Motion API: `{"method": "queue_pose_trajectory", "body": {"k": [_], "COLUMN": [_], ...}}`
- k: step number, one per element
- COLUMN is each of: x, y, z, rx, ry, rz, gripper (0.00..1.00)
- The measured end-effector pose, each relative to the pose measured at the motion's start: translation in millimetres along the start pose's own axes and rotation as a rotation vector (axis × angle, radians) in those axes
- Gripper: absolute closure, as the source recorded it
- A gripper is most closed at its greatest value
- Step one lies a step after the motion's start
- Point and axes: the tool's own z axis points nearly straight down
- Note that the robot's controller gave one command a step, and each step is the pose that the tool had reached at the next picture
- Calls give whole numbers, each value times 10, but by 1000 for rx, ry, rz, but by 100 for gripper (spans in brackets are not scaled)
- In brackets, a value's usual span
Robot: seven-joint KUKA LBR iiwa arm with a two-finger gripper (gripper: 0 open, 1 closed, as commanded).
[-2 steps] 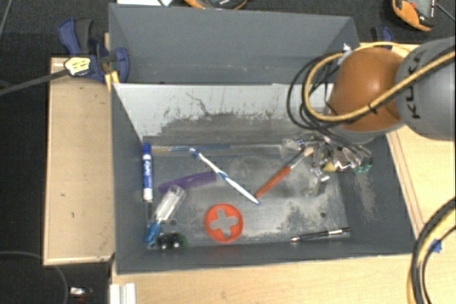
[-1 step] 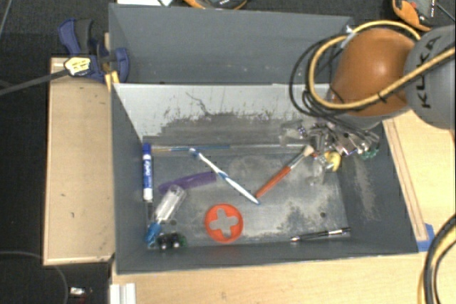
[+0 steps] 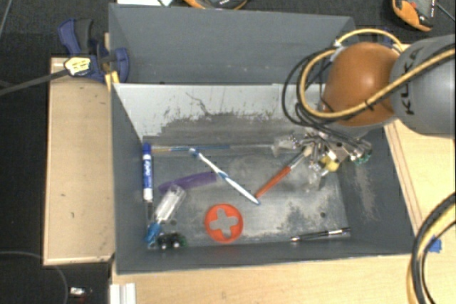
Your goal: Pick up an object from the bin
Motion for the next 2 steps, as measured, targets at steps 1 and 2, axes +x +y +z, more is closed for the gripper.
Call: {"method": "queue_pose_trajectory", "body": {"k": [1,2], "x": [-29,14], "y": [-69,-34], "z": [297,297], "rx": [7,0], "ry": [-7,-1], "rz": [-146,-42], "gripper": [0,100]}}
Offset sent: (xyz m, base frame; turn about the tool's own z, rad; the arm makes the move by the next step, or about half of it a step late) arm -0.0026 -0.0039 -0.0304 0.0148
